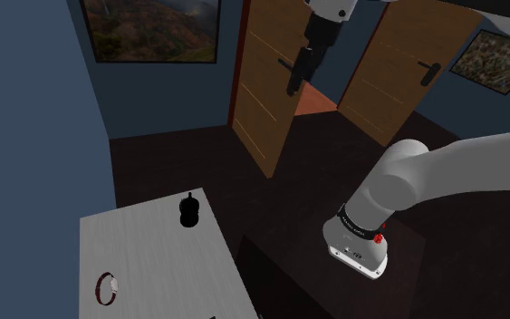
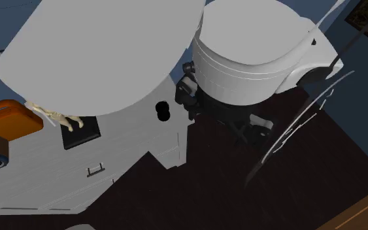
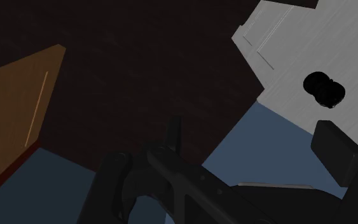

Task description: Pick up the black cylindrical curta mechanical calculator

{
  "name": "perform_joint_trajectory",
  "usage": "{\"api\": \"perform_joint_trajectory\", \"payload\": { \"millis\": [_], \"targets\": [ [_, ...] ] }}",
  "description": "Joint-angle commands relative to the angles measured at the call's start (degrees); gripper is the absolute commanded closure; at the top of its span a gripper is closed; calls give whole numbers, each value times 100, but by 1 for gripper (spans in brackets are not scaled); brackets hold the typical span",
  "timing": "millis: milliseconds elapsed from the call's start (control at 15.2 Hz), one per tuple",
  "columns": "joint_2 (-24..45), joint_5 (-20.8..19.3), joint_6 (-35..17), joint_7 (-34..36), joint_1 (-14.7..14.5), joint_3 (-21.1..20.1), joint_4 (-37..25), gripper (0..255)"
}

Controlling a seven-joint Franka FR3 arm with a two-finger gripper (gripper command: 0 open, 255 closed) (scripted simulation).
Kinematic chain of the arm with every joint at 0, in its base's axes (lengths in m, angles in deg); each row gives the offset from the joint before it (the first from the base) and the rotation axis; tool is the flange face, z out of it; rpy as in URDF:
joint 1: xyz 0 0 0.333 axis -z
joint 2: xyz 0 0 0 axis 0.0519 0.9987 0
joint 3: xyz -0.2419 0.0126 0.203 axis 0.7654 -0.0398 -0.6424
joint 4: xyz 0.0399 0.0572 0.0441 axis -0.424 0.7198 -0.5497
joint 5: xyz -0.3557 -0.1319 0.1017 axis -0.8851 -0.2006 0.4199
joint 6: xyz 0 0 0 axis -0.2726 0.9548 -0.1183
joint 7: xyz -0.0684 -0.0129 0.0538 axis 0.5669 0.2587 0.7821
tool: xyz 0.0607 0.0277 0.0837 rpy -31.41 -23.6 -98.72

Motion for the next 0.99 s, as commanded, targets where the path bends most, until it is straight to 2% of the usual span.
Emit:
{"api": "perform_joint_trajectory", "payload": {
  "millis": [0,462,924],
  "targets": [
    [0,0,0,0,0,0,0,0],
    [125,482,-1271,597,-227,-571,986,0],
    [773,947,-2714,1192,-469,-1239,1588,0]
  ]
}}
